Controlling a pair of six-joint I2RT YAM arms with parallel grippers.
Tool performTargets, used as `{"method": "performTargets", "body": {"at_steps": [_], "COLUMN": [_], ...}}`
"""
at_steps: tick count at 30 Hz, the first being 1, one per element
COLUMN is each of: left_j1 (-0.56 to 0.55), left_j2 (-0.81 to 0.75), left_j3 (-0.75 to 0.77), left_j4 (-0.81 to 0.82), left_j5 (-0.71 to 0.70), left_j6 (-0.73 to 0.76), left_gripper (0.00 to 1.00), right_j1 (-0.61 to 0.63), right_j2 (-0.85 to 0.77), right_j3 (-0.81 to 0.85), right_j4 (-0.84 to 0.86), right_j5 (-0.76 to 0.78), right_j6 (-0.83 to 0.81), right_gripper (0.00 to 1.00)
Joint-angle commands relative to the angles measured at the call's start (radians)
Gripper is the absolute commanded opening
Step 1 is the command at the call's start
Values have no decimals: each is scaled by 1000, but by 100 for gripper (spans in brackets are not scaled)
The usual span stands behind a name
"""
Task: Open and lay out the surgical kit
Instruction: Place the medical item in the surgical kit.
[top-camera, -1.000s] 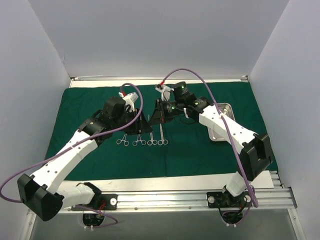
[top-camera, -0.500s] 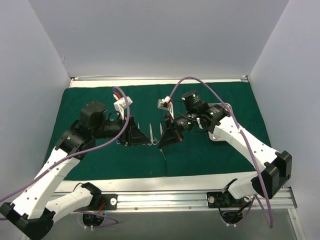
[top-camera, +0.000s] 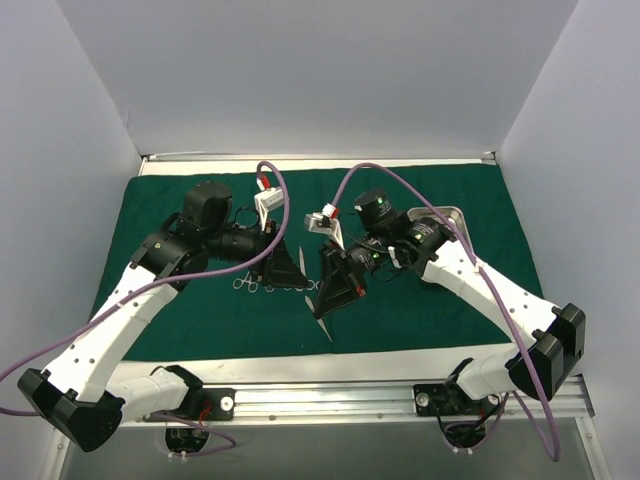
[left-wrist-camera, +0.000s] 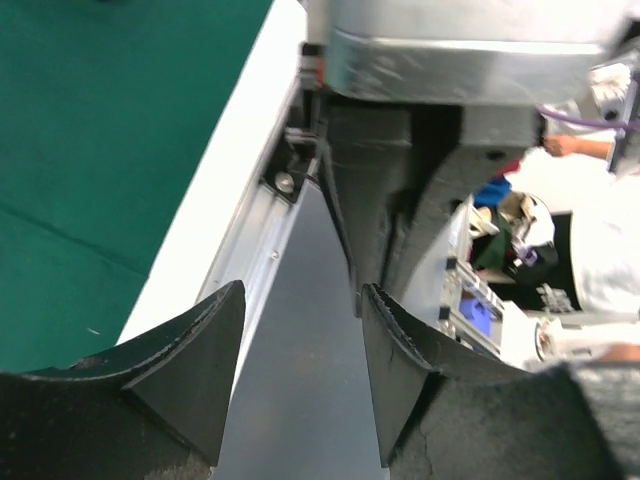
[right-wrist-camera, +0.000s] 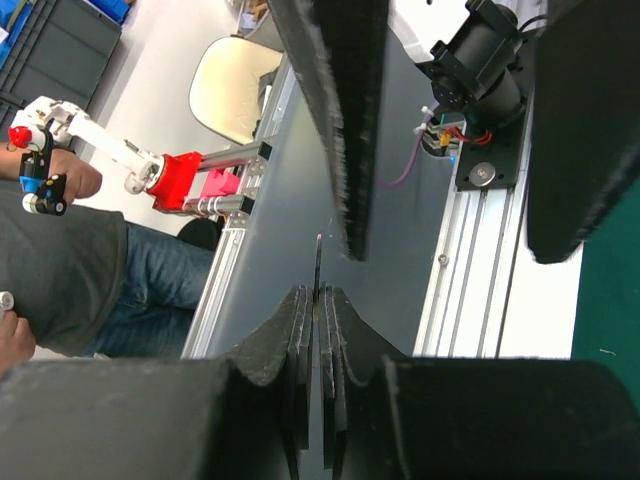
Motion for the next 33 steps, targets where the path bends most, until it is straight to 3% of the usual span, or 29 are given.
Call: {"method": "performTargets", "body": {"at_steps": [1,11,22,33], "left_j1": [4,2,-15,-22], "left_j2": [-21,-97,-108,-82], "left_j3": [1,-86,-94,-77], "left_j4": [12,94,81,17], "left_j5": [93,184,156,135], "left_j6": [25,-62,-58,-12], "left_gripper": [59,59,53,59], "right_j1": [3,20,42,55], "right_j2": [-3,34,94,109], "right_j3": [-5,19,82,108], "right_j4": [-18,-41,-126,-184], "right_j5": [-41,-27,-18,-4], "right_j6": [-28,-38,-115,-160], "right_gripper": [0,0,0,0]}}
